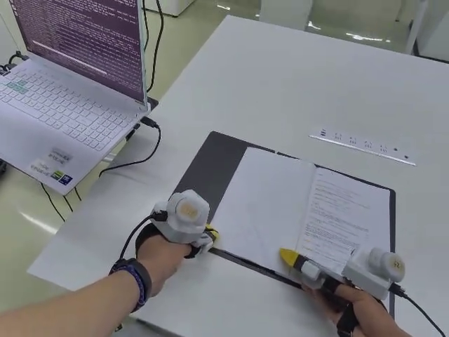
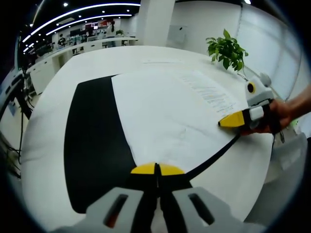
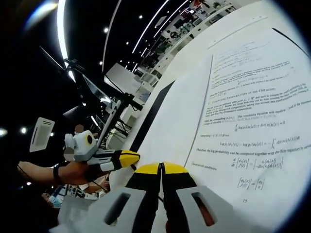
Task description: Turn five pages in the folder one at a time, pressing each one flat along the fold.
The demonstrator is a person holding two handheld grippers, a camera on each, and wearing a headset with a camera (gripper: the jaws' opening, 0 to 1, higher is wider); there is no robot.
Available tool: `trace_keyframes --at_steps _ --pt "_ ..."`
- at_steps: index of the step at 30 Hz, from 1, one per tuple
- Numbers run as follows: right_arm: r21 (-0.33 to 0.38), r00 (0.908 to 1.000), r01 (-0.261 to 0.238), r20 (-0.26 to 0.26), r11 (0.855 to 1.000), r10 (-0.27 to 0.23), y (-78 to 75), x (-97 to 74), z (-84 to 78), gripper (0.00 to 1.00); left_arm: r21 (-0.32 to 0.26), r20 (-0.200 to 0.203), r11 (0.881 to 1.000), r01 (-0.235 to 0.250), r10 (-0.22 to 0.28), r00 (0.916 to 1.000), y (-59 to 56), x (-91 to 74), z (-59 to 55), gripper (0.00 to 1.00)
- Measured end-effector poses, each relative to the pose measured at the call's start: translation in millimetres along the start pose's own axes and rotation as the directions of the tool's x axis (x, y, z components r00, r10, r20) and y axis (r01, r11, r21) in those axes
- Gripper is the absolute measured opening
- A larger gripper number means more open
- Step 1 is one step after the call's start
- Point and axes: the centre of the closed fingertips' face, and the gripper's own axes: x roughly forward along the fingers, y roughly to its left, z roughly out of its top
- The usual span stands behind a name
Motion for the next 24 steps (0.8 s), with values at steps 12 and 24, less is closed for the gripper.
trace_keyframes --at_steps 12,24 --pt "-0.008 0.9995 0.0 -0.03 1.0 0.0 9.9 -4.7 -15.7 0.0 -0.01 -0.009 1.0 -0.003 0.003 1.0 0.0 -0.1 0.0 0.0" --pt "0.003 0.9998 0.003 -0.02 1.0 -0.002 16.5 -8.0 -15.8 0.0 -0.043 -0.012 0.999 -0.011 0.011 0.9999 0.1 -0.1 0.0 0.0"
